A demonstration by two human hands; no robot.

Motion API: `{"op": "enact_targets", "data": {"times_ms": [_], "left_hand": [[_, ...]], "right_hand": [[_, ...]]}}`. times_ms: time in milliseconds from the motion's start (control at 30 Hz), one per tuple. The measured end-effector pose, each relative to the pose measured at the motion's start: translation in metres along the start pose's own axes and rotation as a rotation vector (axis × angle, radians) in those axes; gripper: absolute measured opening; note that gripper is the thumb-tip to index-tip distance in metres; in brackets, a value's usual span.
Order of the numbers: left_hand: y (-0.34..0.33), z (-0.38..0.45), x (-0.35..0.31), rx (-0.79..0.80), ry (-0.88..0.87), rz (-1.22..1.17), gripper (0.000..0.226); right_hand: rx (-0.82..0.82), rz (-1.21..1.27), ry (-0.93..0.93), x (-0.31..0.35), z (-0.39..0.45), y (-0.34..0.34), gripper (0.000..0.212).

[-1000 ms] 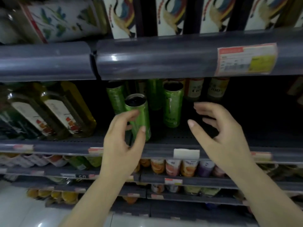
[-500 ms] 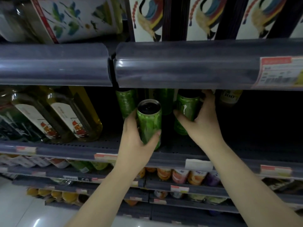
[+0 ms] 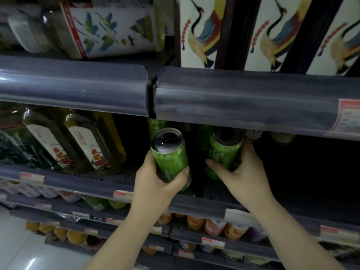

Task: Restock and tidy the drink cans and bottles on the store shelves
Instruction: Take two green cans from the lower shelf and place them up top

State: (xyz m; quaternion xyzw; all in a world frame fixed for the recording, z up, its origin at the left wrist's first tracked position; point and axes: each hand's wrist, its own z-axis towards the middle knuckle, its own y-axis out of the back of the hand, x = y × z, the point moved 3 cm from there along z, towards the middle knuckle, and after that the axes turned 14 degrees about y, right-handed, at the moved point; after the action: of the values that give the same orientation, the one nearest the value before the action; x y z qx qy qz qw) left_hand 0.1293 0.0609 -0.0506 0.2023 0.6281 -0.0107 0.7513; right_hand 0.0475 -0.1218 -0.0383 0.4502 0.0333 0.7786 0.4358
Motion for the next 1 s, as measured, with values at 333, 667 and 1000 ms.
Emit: {"op": "enact_targets", "data": {"times_ms": [333, 667, 1000], "left_hand": [[0.097, -0.038, -0.009, -0.197, -0.019, -0.138, 0.049], [0.223, -0.026, -0.029, -0.074, -0.138, -0.294, 0.04], [0.36, 0.054, -0.018, 0.06, -0.126, -0.513, 0.03]], "right_hand": [[0.241, 0.208, 0.199, 0.11, 0.009, -0.037, 0.057], [0.267, 0.335, 0.321, 0.212, 0.03, -0.115, 0.063], [0.058, 0.436, 0.353, 0.307, 0.074, -0.207, 0.038]]}}
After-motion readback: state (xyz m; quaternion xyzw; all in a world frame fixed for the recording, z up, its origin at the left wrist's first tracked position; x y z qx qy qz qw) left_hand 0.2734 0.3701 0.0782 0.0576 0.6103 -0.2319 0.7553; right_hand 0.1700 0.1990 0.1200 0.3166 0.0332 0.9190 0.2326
